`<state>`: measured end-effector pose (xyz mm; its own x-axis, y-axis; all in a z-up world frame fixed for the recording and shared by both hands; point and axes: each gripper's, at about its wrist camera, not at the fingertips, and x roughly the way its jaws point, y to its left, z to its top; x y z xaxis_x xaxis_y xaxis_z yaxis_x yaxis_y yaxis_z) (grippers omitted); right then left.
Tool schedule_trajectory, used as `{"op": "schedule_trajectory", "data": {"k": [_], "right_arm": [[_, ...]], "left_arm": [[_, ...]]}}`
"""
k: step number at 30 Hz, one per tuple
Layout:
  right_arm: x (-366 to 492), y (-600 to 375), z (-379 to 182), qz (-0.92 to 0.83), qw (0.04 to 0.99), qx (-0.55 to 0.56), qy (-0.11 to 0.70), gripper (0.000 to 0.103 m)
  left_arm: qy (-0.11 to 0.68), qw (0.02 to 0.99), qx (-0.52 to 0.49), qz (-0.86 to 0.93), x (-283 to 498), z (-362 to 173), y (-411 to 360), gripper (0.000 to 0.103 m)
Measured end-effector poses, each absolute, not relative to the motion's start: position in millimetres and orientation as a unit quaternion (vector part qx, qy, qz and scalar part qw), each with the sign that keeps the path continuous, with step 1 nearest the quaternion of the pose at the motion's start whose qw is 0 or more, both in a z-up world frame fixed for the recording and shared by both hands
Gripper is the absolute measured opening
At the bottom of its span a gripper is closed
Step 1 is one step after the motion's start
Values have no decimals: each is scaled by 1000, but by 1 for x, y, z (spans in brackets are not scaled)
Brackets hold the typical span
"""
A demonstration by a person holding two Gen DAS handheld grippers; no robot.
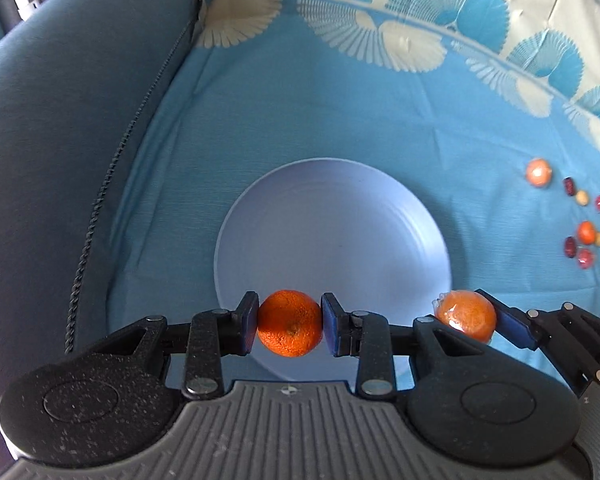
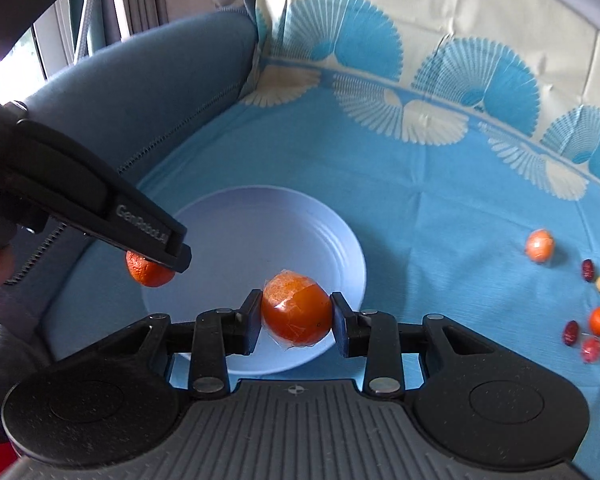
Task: Organize fruits
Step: 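Carry both oranges to the lavender plate and open both tools, then withdraw both open tools from the plate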
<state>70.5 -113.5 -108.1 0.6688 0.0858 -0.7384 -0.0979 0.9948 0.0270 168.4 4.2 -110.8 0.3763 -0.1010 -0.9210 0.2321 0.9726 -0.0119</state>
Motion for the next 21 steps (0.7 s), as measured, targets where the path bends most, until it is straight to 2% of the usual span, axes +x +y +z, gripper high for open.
{"op": "schedule_trajectory", "data": {"k": [7,9,10,11,12,15,21], "right_arm": [[96,-114,-135,56,904,-19,423,38],[102,-114,-140,59,902,-21,427,40],[104,-116,-141,58,902,-21,427,44],[106,-117,-140,56,902,-22,427,60],[105,-118,-137,51,904,-23,423,72],[94,-123,-123,40,911,-21,410,86],[40,-129,-90,34,902,15,429,95]], "left_arm": [[543,830,89,-89,190,-133,-5,39],[531,836,97,-95,193,-134,-7,60],[521,841,104,-96,193,-132,-8,86],[509,848,112,-94,191,-129,-8,103],[495,856,119,-89,188,-124,-9,103],[491,856,133,-88,177,-112,-6,103],[513,849,101,-77,118,-80,16,103]]}}
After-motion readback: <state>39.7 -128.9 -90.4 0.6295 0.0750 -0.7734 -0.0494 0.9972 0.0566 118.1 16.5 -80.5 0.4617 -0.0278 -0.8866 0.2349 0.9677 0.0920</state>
